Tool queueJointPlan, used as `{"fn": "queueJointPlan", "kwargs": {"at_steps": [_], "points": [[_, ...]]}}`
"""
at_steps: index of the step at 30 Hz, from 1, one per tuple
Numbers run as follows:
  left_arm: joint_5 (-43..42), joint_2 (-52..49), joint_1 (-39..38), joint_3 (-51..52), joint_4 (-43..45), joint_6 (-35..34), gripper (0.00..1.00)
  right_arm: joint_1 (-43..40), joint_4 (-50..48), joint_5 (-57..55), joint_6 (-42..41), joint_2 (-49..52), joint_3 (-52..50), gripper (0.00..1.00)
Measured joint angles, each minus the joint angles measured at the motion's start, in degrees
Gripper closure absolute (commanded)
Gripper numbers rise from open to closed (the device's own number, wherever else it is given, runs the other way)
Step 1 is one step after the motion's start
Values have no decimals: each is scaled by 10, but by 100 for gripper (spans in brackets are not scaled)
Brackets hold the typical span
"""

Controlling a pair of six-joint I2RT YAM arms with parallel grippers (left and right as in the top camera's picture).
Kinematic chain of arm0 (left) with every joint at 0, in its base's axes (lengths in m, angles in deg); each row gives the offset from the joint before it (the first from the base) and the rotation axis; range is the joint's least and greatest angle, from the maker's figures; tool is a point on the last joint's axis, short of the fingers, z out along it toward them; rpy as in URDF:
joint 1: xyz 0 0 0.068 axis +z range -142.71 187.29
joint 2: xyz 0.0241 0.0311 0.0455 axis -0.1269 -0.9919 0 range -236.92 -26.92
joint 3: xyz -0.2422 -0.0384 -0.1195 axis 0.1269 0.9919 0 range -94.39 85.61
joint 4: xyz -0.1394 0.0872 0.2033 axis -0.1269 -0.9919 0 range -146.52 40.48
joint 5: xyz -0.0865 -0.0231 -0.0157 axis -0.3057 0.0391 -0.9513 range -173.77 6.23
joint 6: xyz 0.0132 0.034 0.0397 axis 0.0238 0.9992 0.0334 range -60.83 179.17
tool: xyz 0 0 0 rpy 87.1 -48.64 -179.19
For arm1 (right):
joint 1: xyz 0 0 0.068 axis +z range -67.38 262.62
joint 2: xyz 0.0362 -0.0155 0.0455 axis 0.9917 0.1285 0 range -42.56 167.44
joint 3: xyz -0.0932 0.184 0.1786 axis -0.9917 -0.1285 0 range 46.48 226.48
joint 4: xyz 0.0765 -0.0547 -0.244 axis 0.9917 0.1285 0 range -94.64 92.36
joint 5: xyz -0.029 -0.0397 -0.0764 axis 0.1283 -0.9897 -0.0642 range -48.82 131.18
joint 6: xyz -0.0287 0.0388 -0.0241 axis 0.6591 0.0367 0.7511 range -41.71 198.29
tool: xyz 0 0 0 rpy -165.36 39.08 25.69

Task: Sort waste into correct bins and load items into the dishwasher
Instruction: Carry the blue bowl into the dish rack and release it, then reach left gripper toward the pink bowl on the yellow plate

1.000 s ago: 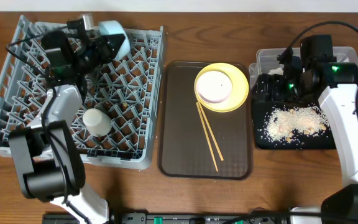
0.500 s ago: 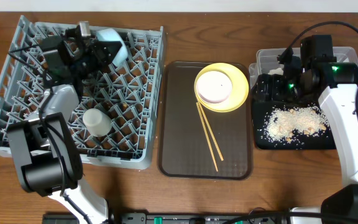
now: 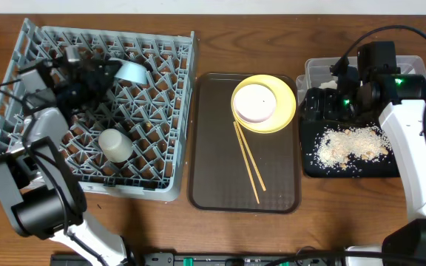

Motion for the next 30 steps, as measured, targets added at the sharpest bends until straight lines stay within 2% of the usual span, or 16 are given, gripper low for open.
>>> {"fn": "queueJointPlan", "kwargs": {"at_steps": [9,14,16,21,27,30], "points": [[-1,13,42,0,-42,3,12,0,0,0,0,0,0,1],[-1,71,37,0,-70,10,12,0,0,0,0,0,0,1],[9,103,25,-1,-108,22,12,0,0,0,0,0,0,1],[106,186,-54,-4,-237,76,11,0,2,-24,-12,0,0,1],[285,245,-226,-6,-296,118,11,-21,20,-106,-54,0,0,1],[367,246,-307,-33,-353,126,11,-45,29,-123,-63,0,0,1]]}}
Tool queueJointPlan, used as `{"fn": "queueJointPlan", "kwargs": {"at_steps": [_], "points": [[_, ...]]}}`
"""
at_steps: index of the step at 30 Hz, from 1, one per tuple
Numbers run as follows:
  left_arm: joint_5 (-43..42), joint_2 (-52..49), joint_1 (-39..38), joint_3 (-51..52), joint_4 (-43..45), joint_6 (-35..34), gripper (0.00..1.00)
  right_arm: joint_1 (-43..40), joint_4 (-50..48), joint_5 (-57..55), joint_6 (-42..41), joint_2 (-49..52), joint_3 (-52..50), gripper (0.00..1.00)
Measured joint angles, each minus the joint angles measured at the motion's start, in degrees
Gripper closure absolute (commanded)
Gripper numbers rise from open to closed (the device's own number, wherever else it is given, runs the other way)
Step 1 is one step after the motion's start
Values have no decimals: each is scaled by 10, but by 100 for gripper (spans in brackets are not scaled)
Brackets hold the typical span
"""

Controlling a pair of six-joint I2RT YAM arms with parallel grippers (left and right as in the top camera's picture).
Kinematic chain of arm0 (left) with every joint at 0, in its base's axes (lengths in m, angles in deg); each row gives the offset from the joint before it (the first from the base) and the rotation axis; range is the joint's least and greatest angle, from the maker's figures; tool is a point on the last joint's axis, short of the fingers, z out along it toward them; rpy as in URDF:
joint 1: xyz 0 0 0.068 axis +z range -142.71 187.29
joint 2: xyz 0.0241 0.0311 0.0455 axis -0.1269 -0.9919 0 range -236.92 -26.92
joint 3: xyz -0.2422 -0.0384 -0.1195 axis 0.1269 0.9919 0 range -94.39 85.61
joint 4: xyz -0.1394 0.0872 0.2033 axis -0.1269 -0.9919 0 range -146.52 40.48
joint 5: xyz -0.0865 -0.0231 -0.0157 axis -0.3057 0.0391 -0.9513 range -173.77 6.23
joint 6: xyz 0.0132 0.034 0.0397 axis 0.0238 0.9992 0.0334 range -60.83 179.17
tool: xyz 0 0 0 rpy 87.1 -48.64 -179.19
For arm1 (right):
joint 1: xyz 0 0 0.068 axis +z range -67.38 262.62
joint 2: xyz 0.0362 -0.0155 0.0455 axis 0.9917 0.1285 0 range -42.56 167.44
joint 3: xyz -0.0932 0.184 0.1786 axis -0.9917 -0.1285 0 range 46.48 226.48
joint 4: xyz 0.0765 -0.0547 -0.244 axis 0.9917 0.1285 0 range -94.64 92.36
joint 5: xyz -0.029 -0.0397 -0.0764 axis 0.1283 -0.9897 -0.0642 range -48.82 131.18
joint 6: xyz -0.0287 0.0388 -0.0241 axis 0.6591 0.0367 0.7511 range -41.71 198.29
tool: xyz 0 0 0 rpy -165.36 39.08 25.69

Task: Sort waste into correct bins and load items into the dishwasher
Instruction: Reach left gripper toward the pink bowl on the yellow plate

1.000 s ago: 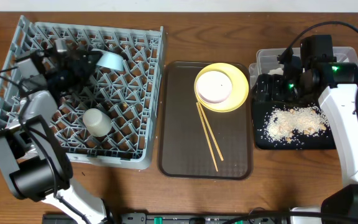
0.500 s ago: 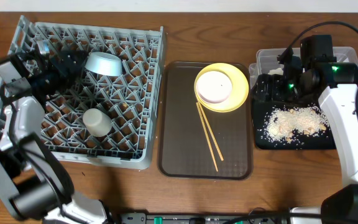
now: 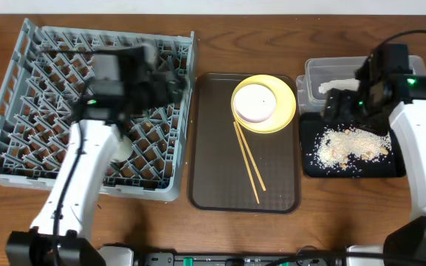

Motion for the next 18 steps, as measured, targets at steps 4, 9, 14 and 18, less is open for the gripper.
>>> {"fn": "queueJointPlan", "kwargs": {"at_steps": [4,9,14,18], "points": [[101,-32,-109,-109,-76,16,10,-30,12,-10,-5,0,0,1],[158,-100,-200,-179,-63,51,2,-46,19,-17,-7,0,0,1],[170,-196,-283,-181,3,64,2,-50,23,-18,-7,0,0,1],[172,-241,-318,-181,56,72,2,-51,25,-18,-7,0,0,1]]}}
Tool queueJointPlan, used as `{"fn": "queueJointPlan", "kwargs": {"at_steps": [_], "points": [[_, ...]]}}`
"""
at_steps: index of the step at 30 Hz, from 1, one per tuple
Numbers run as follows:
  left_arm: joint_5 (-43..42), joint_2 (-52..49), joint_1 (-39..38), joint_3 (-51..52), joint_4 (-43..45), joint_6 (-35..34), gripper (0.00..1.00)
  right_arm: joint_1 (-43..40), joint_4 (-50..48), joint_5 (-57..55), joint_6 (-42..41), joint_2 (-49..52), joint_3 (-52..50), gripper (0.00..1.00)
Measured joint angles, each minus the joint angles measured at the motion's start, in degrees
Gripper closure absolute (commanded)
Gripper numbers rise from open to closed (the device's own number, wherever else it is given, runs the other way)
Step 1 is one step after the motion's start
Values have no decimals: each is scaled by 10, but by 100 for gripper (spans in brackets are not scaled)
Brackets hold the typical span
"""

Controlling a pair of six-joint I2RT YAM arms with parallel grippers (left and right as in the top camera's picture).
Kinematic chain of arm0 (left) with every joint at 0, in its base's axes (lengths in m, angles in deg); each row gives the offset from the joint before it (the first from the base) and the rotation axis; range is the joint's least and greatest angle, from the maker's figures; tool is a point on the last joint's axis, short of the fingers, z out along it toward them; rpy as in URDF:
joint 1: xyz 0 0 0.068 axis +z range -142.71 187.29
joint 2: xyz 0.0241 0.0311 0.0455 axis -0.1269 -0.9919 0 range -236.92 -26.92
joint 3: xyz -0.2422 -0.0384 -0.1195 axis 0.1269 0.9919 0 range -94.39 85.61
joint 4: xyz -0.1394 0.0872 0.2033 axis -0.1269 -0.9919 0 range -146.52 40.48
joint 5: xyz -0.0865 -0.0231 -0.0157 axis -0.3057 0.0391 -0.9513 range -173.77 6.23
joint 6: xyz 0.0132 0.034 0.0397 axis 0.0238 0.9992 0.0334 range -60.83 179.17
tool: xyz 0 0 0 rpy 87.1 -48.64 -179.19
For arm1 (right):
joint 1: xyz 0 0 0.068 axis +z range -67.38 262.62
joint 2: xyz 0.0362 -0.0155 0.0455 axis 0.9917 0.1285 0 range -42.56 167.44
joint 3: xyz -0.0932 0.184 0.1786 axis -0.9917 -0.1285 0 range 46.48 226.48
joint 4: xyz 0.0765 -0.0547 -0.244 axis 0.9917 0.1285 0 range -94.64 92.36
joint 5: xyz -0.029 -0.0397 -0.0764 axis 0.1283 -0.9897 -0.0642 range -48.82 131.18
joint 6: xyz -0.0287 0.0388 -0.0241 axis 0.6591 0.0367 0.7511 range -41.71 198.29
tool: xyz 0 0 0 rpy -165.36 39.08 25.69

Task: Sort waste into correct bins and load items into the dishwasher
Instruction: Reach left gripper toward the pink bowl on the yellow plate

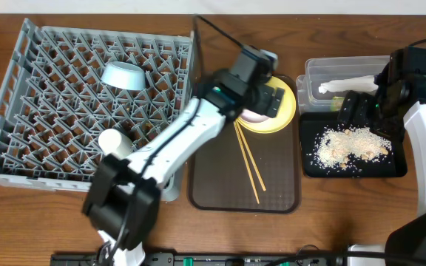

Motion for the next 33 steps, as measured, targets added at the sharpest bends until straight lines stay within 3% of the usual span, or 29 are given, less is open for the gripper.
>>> {"fn": "queueJointPlan", "kwargs": {"at_steps": [6,12,16,22,24,33], "points": [[0,-85,-32,0,31,8,8,0,3,0,4,0,0,1],[2,-147,-33,0,27,15,41,0,3,0,4,0,0,1],[2,-150,-33,0,25,16,69,0,3,0,4,0,0,1],[2,-149,-33,0,25,16,81,0,3,0,4,0,0,1],[5,-148,-33,0,25,14,92,0,3,0,4,0,0,1],[66,-46,-31,0,22,19,93,0,7,0,4,0,0,1]]}}
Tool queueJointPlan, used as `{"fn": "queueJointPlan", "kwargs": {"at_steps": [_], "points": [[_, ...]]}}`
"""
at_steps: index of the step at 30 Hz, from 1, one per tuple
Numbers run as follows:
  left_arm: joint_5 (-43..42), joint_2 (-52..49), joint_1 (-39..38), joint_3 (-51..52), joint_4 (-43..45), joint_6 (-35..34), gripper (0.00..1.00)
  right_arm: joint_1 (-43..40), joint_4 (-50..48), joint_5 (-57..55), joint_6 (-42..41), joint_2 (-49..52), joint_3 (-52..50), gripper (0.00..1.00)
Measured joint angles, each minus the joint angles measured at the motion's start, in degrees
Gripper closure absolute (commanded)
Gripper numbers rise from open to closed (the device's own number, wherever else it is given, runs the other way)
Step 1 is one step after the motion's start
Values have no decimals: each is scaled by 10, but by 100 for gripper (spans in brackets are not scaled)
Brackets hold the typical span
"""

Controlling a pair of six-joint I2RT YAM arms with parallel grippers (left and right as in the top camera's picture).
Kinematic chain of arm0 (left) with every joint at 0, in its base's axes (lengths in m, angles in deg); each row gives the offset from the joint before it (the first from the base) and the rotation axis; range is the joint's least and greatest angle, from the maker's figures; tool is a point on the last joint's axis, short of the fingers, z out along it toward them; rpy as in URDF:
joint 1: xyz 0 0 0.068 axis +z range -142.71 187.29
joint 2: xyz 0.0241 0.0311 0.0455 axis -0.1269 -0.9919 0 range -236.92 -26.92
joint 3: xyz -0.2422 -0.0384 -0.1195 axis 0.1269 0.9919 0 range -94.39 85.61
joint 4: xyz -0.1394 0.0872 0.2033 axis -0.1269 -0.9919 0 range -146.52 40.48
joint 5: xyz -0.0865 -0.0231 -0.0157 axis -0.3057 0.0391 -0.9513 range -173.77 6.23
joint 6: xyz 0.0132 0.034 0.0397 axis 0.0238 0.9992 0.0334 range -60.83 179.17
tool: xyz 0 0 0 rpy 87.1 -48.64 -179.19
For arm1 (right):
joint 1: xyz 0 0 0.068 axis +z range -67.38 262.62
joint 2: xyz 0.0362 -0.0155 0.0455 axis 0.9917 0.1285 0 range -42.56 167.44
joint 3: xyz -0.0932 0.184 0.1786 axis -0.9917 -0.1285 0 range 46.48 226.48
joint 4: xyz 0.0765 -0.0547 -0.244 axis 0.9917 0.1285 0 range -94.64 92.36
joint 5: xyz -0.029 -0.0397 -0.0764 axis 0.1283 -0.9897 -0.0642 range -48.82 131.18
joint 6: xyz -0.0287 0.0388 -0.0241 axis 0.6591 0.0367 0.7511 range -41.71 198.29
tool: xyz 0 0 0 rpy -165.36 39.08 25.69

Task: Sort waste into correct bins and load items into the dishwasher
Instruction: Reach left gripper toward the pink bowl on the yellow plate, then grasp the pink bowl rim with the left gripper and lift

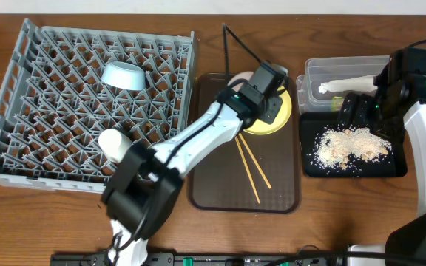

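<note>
My left arm reaches from the table's front across the brown tray (209, 159). Its gripper (274, 106) hangs over the yellow plate (290, 112) and hides the plate's middle. Whether its fingers are open is not visible. Two chopsticks (251, 168) lie on the tray below the plate. My right gripper (352, 109) hovers at the far edge of the black bin (399, 168), above the rice scraps (348, 146); its state is unclear. In the grey dish rack (17, 111), a pale blue bowl (122, 74) lies upside down and a white cup (112, 142) lies on its side.
A clear container (313, 74) behind the black bin holds a crumpled white piece (350, 83). A black cable (231, 43) arcs over the table behind the tray. The left arm's links cross the rack's right front corner.
My left gripper has shifted slightly right and nearer over the yellow plate. The right arm, chopsticks, bowl and cup are where they were.
At first my left gripper was in the rack's far left beside the blue bowl, and my right gripper was over the black bin. Then the left was at the rack's right end, away from the bowl. It has since stood over the yellow plate, with the right gripper further right.
</note>
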Motion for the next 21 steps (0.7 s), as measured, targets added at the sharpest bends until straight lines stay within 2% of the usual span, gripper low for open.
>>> {"fn": "queueJointPlan", "kwargs": {"at_steps": [4,10,16,18,20,21], "points": [[2,65,23,0,-22,0,93,0,1,0,0,0,0,1],[-20,163,118,0,-110,-6,92,0,1,0,4,0,0,1],[-256,196,279,0,-186,-8,93,0,0,0,5,0,0,1],[-314,192,319,2,-191,-8,92,0,0,0,5,0,0,1],[-421,180,388,9,-193,-9,93,0,0,0,5,0,0,1],[-447,175,401,9,-193,-9,93,0,0,0,5,0,0,1]]}}
